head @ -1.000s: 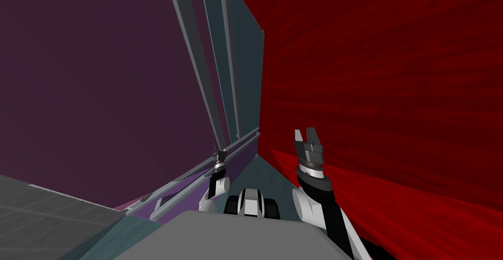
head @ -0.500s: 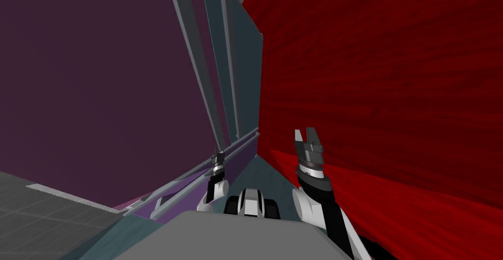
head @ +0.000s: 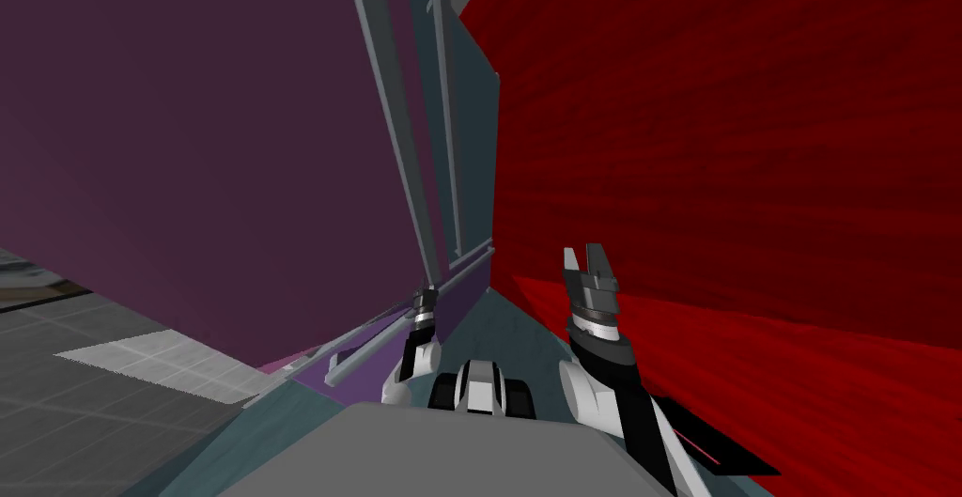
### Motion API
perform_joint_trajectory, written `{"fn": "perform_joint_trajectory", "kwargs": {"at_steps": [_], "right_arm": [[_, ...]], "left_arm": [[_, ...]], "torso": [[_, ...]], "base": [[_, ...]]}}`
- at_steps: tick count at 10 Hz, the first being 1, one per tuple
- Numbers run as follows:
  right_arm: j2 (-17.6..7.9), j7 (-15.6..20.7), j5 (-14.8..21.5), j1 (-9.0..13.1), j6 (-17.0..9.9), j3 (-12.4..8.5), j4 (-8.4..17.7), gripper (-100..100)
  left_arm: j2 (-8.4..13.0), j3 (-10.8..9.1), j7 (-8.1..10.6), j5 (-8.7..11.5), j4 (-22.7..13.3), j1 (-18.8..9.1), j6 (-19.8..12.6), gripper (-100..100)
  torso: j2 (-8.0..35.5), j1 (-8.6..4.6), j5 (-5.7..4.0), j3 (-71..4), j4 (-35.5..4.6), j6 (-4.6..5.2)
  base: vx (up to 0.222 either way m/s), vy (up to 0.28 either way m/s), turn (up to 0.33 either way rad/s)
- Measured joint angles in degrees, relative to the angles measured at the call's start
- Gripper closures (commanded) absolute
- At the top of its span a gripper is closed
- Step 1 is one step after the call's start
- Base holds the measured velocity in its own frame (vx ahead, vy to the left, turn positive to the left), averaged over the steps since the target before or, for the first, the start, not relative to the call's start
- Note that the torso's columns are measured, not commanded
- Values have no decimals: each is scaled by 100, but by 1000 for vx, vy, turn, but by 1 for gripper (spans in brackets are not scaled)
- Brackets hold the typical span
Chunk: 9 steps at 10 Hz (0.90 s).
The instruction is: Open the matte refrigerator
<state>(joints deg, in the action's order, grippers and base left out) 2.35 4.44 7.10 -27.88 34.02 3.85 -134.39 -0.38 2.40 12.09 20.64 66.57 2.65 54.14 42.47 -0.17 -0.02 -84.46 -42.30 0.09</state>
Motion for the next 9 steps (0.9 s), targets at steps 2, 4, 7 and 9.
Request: {"fn": "perform_joint_trajectory", "kwargs": {"at_steps": [2,4,7,9], "right_arm": [[0,0,0,0,0,0,0,0],[0,0,0,0,0,0,0,0],[-1,0,0,-1,0,-1,0,0],[-1,0,0,0,0,-1,0,0]], "left_arm": [[6,188,79,-91,74,-4,-154,100],[36,366,186,-178,59,-48,-270,100],[49,557,280,-261,-30,-119,-349,100],[101,815,424,-360,72,-88,-421,100]], "torso": [[-2,-12,-7,-2,-10,7],[-15,-16,-8,-9,-10,16],[-26,15,-1,-19,-4,16],[15,-1,-1,10,-11,1]], "base": [[-254,48,-107],[-221,79,-101],[-178,126,-141],[-218,149,-168]]}}
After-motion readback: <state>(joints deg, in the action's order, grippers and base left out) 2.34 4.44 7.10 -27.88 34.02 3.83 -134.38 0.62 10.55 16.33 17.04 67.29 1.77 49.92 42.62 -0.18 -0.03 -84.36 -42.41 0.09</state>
